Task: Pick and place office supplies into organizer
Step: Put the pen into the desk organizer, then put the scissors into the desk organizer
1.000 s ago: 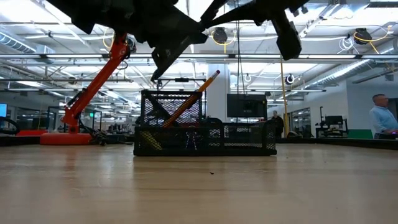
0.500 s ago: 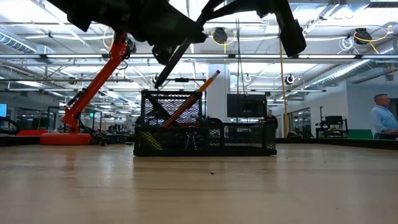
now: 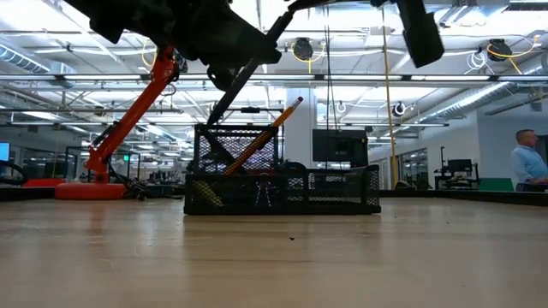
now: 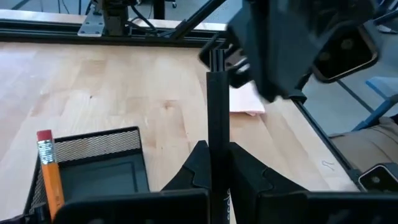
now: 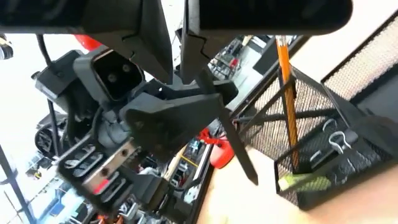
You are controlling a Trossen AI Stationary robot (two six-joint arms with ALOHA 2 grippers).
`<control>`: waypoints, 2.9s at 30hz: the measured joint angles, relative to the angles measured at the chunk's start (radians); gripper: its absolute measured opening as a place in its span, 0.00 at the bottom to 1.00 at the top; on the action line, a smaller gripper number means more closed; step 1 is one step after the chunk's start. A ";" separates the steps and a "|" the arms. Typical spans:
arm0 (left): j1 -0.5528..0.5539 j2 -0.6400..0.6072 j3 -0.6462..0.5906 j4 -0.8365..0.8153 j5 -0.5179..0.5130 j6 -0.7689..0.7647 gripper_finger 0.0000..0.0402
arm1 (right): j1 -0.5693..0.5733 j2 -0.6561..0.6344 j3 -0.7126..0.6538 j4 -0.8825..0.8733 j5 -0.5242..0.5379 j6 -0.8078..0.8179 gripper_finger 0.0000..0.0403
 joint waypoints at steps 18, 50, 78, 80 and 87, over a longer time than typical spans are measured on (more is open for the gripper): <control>0.001 -0.035 0.001 0.057 -0.211 0.276 0.05 | 0.008 -0.215 -0.077 -0.238 -0.202 0.947 0.06; 0.136 -0.046 -0.181 0.162 -0.356 0.053 0.05 | -0.233 -0.623 -0.655 0.440 -0.937 1.608 0.45; 0.102 0.158 -0.176 0.348 -0.365 0.036 0.07 | -0.233 -0.624 -0.706 0.568 -0.928 1.608 0.42; 0.102 0.155 -0.177 0.347 -0.358 0.036 0.08 | -0.233 -0.624 -0.706 0.567 -0.928 1.608 0.42; 0.103 0.154 -0.177 0.348 -0.313 0.047 0.25 | -0.233 -0.624 -0.706 0.567 -0.928 1.608 0.42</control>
